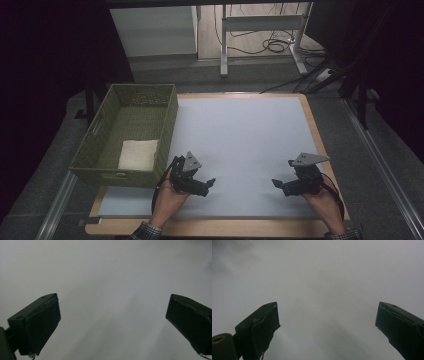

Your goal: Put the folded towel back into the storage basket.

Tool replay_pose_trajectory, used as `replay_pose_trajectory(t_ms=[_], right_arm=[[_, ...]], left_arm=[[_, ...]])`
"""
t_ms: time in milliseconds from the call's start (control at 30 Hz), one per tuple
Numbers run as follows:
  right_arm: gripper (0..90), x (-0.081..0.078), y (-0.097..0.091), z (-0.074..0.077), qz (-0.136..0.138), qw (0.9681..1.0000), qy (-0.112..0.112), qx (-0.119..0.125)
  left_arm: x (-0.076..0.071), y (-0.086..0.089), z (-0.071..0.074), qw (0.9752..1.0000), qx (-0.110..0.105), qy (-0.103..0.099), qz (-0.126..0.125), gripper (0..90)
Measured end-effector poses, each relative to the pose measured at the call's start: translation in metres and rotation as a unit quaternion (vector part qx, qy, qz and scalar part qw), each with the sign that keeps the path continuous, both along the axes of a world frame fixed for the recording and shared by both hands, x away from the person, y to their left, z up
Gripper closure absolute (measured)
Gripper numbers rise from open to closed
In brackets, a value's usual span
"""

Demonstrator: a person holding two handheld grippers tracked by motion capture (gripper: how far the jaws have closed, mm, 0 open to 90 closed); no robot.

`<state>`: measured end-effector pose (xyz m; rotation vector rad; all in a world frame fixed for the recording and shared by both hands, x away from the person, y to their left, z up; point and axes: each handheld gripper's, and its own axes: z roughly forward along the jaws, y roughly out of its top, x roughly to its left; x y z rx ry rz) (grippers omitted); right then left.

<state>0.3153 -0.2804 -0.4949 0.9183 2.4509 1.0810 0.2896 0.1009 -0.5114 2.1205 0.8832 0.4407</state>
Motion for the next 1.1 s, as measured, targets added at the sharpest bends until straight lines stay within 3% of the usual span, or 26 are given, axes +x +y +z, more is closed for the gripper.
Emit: replay_pose_trajectory(t_ms=[533, 767, 867, 1100], right_arm=[[5.2, -0.008, -0.005, -0.031, 0.000, 0.9998, 0.011, -0.016], [5.2, -0.009, -0.001, -0.035, 0.003, 0.9994, 0.009, -0.032], [5.1, -0.009, -0.001, -0.035, 0.002, 0.9994, 0.011, -0.032], [5.0, -0.010, -0.001, -0.036, 0.001, 0.9995, 0.010, -0.031]], left_arm=[[-0.010, 0.004, -0.034, 0.9995, 0.010, 0.030, 0.004, 0.0], [-0.008, 0.000, -0.035, 0.9986, 0.031, 0.042, -0.001, 0.7], [-0.004, 0.002, -0.036, 0.9979, 0.020, 0.062, -0.001, 0.5], [-0.005, 0.002, -0.037, 0.9979, 0.021, 0.062, -0.001, 0.1]])
